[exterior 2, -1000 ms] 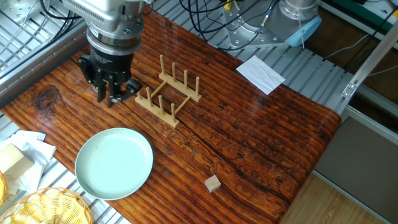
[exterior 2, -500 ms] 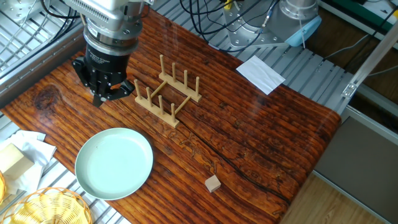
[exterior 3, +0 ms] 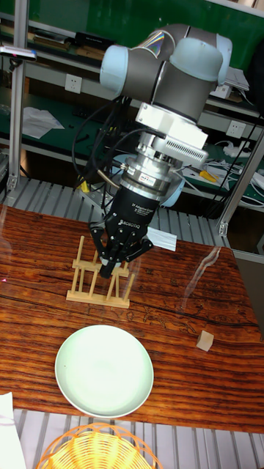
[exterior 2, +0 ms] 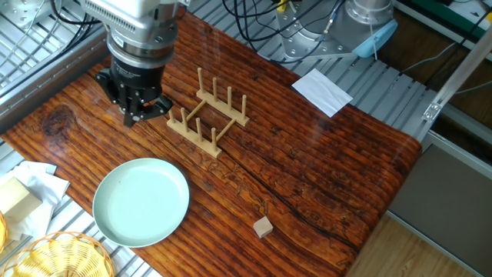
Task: Put the dish on the dish rack
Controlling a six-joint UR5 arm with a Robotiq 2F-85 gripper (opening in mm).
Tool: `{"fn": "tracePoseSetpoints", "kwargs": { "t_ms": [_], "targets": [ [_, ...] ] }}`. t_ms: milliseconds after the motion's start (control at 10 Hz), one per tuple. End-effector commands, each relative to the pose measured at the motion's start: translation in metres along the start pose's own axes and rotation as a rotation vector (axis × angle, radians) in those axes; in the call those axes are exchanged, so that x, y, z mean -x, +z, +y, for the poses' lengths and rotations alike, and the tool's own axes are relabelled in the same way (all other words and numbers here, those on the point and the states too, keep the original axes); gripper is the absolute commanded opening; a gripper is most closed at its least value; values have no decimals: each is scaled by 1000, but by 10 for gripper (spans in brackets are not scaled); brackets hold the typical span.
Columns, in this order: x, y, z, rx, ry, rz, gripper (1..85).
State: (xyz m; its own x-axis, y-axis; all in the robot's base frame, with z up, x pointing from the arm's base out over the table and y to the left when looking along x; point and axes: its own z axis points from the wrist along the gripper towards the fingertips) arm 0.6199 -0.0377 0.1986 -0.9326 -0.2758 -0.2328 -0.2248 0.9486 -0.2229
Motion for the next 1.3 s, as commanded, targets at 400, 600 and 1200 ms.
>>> {"fn": "tracePoseSetpoints", "kwargs": {
  "t_ms": [400,600,1200],
  "targets": [
    [5,18,-16,4,-109,35,10],
    [19,26,-13,66,-132,16,10],
    [41,36,-53,89,-241,61,10]
  ]
}}
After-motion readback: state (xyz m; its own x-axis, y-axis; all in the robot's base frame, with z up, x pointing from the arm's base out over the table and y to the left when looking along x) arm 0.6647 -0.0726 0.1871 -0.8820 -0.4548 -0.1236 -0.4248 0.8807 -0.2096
